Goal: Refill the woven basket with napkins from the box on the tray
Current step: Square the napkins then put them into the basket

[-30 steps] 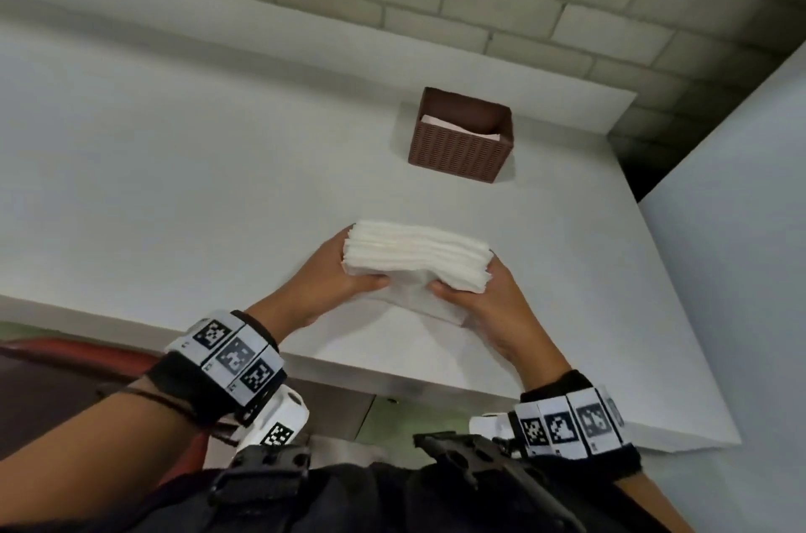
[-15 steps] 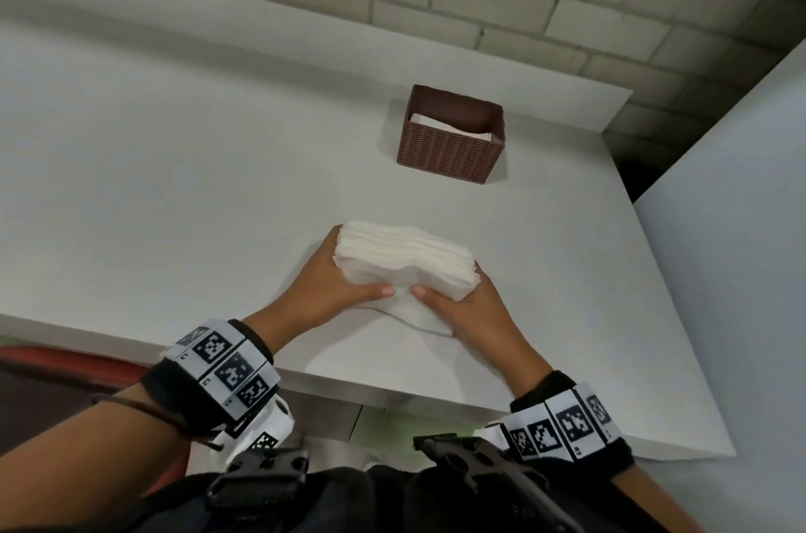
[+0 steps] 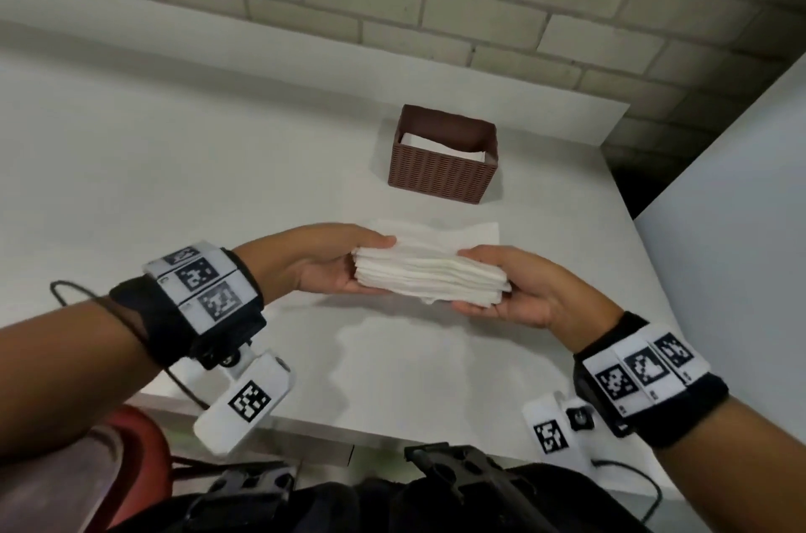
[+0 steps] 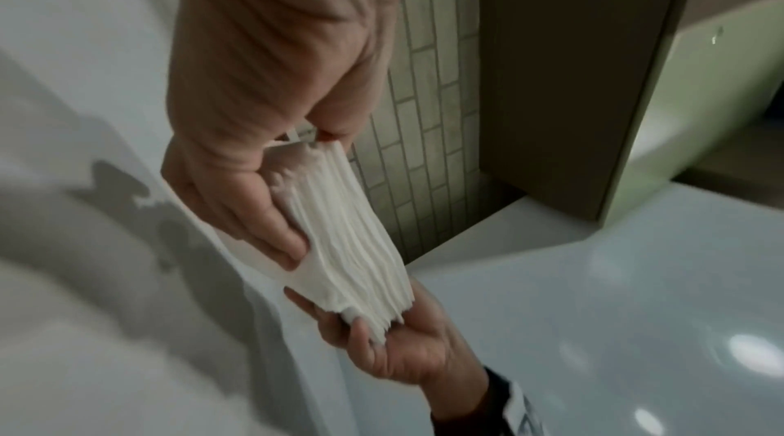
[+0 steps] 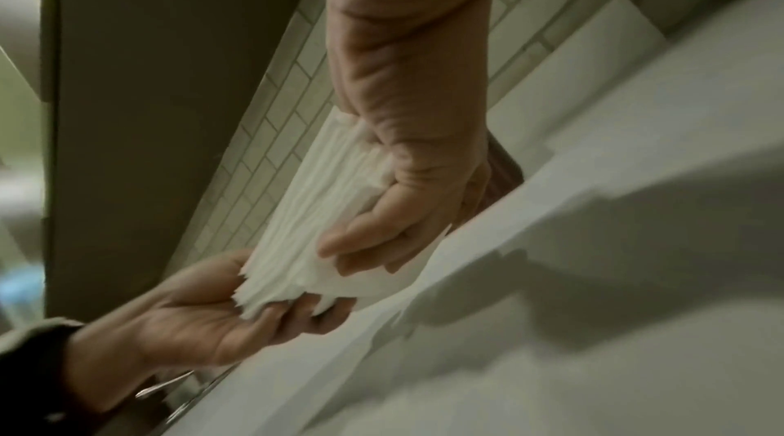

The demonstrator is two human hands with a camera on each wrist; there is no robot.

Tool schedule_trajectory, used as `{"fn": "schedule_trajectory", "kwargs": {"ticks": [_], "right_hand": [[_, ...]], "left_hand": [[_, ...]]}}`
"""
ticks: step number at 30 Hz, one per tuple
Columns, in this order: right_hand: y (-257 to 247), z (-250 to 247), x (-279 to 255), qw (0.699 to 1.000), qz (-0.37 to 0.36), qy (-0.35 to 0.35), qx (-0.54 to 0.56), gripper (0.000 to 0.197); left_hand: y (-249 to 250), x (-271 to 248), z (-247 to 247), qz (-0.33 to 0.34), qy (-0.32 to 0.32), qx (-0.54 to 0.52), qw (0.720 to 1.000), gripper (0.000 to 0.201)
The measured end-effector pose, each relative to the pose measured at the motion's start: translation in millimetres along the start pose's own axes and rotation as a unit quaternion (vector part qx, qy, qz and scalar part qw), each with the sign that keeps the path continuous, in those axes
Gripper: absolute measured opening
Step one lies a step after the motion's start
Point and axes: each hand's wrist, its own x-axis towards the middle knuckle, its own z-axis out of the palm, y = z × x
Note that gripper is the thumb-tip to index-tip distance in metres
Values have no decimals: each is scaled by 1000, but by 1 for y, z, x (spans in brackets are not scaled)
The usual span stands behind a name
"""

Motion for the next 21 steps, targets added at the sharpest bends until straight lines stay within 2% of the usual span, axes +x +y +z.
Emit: {"fn": "schedule_trajectory", "kwargs": {"ticks": [2, 6, 9, 11, 15, 21], "right_hand": [[-22, -8, 9, 1000, -15, 18, -2, 11], [-76, -20, 34, 993, -102, 48, -19, 22], [-108, -22, 54, 978, -171, 112, -34, 37], [-124, -20, 68, 962, -221, 157, -32, 50], [-137, -14, 90, 929, -298, 200, -92, 80], [-141, -14, 106, 867, -308, 258, -295, 74]], "left_hand": [[22, 11, 6, 35, 20, 6, 999, 28], [75, 36, 23, 179, 94, 44, 978, 30], [110, 63, 29, 245, 168, 75, 952, 67], [126, 83, 30, 279, 209, 141, 927, 74], [140, 117, 29, 306, 269, 250, 878, 69], [140, 143, 25, 323, 306, 402, 800, 63]]}}
